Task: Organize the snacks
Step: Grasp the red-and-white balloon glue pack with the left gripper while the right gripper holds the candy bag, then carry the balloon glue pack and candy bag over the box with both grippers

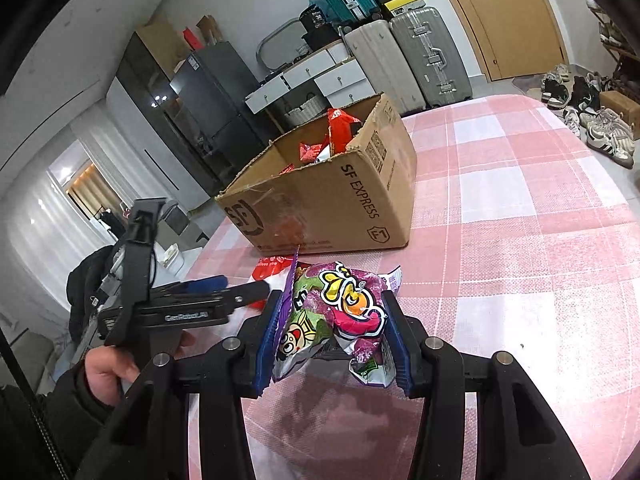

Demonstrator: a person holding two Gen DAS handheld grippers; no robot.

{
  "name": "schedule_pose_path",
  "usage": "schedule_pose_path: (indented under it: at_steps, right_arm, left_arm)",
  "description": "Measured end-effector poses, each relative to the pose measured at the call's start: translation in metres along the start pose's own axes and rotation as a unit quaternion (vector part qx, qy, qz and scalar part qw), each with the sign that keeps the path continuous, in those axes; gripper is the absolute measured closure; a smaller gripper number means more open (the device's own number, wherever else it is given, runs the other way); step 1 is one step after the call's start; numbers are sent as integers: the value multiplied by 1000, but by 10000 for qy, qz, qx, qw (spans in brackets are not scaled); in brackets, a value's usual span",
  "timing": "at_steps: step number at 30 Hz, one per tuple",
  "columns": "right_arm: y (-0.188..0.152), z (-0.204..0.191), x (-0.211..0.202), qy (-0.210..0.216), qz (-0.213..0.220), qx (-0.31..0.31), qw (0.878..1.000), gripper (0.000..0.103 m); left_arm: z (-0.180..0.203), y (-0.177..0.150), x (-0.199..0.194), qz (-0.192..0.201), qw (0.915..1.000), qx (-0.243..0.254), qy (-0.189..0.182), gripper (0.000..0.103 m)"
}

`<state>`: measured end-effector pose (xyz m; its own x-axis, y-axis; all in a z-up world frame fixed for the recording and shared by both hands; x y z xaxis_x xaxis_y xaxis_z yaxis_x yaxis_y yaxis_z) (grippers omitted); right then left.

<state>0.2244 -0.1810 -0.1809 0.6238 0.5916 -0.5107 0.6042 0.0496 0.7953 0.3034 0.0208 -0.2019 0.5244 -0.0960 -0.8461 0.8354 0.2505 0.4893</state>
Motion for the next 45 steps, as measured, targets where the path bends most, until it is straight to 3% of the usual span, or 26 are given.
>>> schedule_pose_path:
  at_steps: [10,14,16,19,20,22,23,33,45]
  right_arm:
    - [-1,5,-2,31,55,73,10000,56]
    - [-1,5,-4,11,77,63,10000,56]
    - [-2,4,-5,-2,85,51,10000,56]
    - [-2,1,-8,-17,89,41,10000,56]
    - [-2,0,-8,-25,89,32,10000,56]
    - [-2,-2,-10,-34,98,15,9999,56]
    - [-1,-4,-11,-44,106,-2,9999,56]
    - [3,-25,-26,-137,183,-186,9996,56]
    - [8,-65,-52,-217,340,-513,9979,56]
  left_arm:
    - [-2,7,21,-71,9995,-169,250,2]
    - [-4,11,24,-46,9994,-190,280,7]
    - [-5,13,23,-9,9995,-189,242,16]
    - [-6,11,18,11,9999,-41,149,39]
    - [-7,10,17,28,9999,-11,155,53]
    - [-11,8,13,8,10000,-27,14,55]
    - [-13,7,11,3,10000,-49,-49,63]
    - [-23,-10,-12,54,9998,23,-210,63]
    - [-23,-32,-77,432,9979,107,-478,63]
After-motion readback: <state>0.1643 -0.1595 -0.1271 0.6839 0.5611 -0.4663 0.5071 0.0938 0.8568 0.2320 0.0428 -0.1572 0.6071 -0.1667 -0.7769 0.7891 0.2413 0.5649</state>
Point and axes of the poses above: each gripper's, at about its wrist camera, not at the fingertips, and x roughly the way its jaws point, z to its right, y to its top, the point moved 2 cm from there along x, roughly the way its jaws point, and after that the axes turned 14 degrees about -x, right-handed, at the moved point
